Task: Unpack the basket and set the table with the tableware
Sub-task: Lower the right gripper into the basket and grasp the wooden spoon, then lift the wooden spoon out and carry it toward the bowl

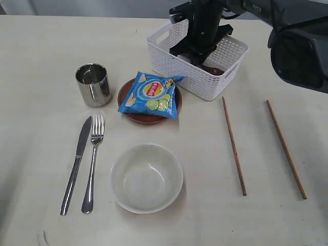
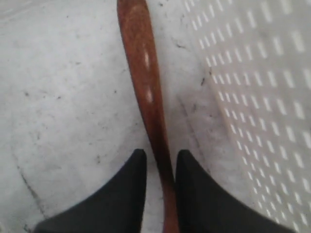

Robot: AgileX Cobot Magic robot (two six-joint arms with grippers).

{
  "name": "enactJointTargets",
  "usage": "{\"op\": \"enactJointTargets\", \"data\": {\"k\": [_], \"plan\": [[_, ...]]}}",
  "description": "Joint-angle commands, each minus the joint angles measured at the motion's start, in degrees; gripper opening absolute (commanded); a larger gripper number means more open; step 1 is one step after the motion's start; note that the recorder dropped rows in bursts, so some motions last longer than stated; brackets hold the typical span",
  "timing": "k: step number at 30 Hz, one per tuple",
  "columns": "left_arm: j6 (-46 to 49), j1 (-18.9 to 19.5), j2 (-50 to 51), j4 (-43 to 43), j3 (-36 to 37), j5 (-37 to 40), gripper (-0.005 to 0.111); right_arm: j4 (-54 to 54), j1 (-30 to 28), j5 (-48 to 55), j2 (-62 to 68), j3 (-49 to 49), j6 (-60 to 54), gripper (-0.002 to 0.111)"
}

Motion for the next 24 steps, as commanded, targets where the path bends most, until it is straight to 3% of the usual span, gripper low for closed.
{"op": "enactJointTargets", "data": {"k": [1, 24], "plan": [[-0.02, 0.14, -0.19, -0.1, 0.13, -0.43, 0.0, 2.63, -0.05, 2.5, 1.59, 0.6, -0.12, 0.0], [-0.02, 0.14, -0.19, -0.1, 0.13, -0.43, 0.0, 5.13, -0.18, 2.85, -5.67, 0.6, -0.39, 0.0]]}}
